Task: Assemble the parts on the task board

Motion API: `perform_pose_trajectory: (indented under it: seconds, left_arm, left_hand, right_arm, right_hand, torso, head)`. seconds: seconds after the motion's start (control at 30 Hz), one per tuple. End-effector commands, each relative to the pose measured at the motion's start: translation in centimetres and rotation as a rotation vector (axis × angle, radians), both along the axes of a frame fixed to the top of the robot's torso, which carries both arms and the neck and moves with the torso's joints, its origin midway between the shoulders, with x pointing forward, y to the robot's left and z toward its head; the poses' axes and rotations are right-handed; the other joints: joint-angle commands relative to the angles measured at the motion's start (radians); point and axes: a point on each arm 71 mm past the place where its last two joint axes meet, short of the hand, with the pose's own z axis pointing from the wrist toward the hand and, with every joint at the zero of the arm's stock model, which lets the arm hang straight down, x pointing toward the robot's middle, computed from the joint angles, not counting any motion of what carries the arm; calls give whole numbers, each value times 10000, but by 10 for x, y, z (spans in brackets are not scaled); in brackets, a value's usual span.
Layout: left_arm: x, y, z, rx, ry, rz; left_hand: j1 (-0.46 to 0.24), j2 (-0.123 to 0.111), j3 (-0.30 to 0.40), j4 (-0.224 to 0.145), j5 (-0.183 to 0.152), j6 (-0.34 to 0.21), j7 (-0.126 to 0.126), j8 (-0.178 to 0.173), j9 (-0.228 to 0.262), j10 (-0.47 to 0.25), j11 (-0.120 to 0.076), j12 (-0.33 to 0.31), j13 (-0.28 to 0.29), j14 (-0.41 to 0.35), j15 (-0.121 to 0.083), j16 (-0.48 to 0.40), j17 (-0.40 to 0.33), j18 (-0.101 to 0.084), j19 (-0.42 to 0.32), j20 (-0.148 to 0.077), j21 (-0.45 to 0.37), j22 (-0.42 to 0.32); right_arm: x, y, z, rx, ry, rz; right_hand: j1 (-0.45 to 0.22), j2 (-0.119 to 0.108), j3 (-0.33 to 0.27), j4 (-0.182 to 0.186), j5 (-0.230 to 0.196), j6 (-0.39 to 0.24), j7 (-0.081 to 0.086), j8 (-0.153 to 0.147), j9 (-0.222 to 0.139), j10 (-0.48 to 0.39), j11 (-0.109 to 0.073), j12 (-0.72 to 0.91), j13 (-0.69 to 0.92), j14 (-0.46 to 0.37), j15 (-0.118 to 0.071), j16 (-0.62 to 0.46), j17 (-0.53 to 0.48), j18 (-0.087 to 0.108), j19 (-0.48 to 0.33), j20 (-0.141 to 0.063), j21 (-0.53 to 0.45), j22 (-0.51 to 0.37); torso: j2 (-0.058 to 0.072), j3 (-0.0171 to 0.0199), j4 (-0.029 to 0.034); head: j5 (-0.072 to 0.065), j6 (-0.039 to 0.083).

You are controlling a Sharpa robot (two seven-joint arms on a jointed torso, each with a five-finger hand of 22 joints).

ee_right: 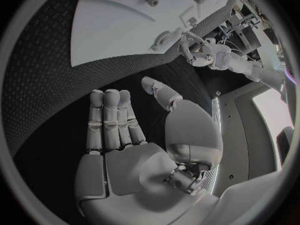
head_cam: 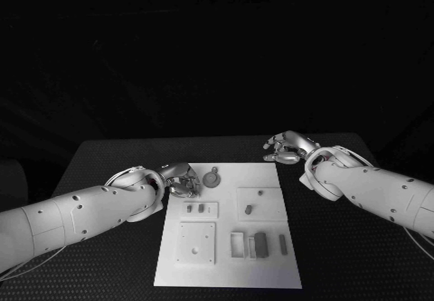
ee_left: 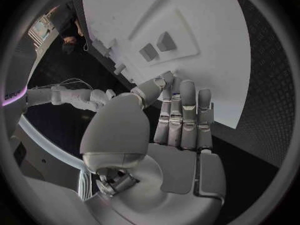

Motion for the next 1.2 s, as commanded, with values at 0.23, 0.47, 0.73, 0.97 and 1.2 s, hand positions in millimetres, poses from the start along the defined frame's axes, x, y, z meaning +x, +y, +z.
perform_pose_trajectory:
  seconds: [0.23, 0.47, 0.73, 0.97, 1.2]
  left_arm:
    - [0, 1, 0, -143, 37, 13]
    - [-1, 1, 1, -310, 141, 56]
    - [2, 14, -1, -1340, 870, 919]
    - [3, 21, -3, -2109, 1625, 1464]
    - [4, 30, -7, -2779, 2390, 1981]
  left_hand:
    - [-27, 57, 48, -9, 62, 97, -9, 61, 8, 103, 10, 16, -3, 21, -46, -39, -16, -32, 97, -1029, 17, -11]
    - [-31, 58, 49, -11, 62, 100, -10, 61, 7, 110, 8, 13, -3, 27, -48, -39, -18, -32, 103, -1031, 17, -11]
    - [-44, 66, 49, -6, 64, 99, -9, 60, 5, 120, 7, 8, -2, 33, -50, -42, -20, -33, 112, -1033, 16, -12]
    - [-62, 93, 52, 0, 70, 86, -4, 51, 0, 136, 3, 1, -2, 44, -54, -45, -25, -33, 128, -1038, 13, -16]
    - [-66, 103, 53, -1, 72, 83, -2, 48, -1, 136, 3, -4, -2, 46, -55, -47, -26, -33, 132, -1039, 11, -18]
  right_arm:
    - [0, 2, 0, -20, 40, 147]
    - [0, 2, 0, -20, 42, 148]
    - [0, 2, 0, -19, 42, 149]
    - [0, 2, 0, -20, 39, 145]
    - [0, 2, 0, -22, 46, 142]
  right_hand:
    - [-61, 1, -51, 2, 65, -11, 51, 39, -18, -74, -1, -23, -18, -94, -8, -20, -17, 157, -50, 44, -43, -14]
    - [-62, 1, -53, 3, 65, -11, 52, 40, -18, -74, -1, -21, -25, -95, -8, -18, -23, 157, -51, 45, -44, -15]
    - [-61, 2, -55, 2, 66, -13, 52, 41, -19, -75, 0, -18, -33, -97, -7, -16, -29, 157, -52, 46, -45, -14]
    - [-61, 0, -58, 2, 66, -14, 53, 42, -20, -76, 0, -16, -41, -99, -7, -13, -35, 157, -54, 48, -46, -15]
    - [-61, 0, -59, 2, 66, -14, 53, 42, -21, -77, 0, -15, -43, -100, -7, -13, -37, 157, -54, 48, -47, -15]
  torso:
    - [0, -9, 0]
    - [0, 1, 2]
    - [-5, 8, 3]
    - [-1, 10, -4]
    - [3, 13, -1]
  head:
    - [9, 13]
    - [13, 5]
    - [31, 14]
    - [21, 29]
    - [36, 14]
